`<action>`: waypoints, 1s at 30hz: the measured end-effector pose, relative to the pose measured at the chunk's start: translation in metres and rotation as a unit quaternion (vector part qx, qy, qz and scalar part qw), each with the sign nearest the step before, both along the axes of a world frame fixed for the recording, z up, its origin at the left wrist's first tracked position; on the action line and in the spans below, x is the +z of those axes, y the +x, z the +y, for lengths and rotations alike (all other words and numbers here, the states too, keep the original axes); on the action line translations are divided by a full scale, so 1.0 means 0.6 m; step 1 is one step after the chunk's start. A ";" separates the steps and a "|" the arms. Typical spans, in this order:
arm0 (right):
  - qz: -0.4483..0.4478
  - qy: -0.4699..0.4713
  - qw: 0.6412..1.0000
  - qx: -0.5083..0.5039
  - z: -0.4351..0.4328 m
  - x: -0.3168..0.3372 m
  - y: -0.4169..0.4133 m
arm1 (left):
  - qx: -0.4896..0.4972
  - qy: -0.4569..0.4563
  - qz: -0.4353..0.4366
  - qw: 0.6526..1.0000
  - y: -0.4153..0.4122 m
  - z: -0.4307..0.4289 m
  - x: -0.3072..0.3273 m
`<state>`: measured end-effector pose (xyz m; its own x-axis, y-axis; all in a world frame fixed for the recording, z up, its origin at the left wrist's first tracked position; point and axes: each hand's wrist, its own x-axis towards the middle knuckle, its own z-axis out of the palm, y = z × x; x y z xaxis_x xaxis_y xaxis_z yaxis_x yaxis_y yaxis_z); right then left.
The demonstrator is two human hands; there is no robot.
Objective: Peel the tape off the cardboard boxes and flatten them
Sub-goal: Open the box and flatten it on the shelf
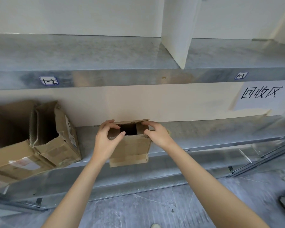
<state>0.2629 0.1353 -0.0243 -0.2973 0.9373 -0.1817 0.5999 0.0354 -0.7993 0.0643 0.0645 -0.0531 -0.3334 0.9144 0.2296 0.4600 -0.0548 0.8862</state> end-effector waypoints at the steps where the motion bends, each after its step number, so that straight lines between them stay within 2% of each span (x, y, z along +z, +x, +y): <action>1: -0.002 0.002 1.000 0.001 0.000 0.000 0.001 | 0.002 0.000 0.003 1.000 0.000 0.001 0.002; 5: -0.008 -0.006 1.000 0.009 -0.001 0.003 0.003 | 0.022 -0.011 0.010 1.000 -0.002 0.001 0.013; 12: -0.003 -0.031 0.999 0.024 0.004 0.008 -0.005 | 0.004 -0.165 0.038 0.986 -0.033 0.022 0.002; 16: -0.004 -0.031 0.999 0.028 0.003 0.011 -0.007 | -0.021 -0.169 0.059 0.984 -0.038 0.025 0.001; 19: -0.013 -0.031 0.999 0.036 0.003 0.010 -0.004 | -0.044 -0.171 0.115 0.978 -0.041 0.025 -0.001; 23: -0.044 -0.017 0.997 0.067 0.003 0.006 -0.002 | -0.086 -0.200 0.172 0.961 -0.030 0.015 0.000; 30: -0.167 0.065 0.977 0.115 -0.009 -0.015 -0.013 | -0.142 -0.224 0.182 0.947 -0.030 -0.005 0.003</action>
<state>0.2552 0.1300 -0.0331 -0.4473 0.8741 -0.1892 0.7908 0.2878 -0.5401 0.0464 0.0617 -0.0513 -0.0324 0.9882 -0.1499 0.7620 0.1215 0.6360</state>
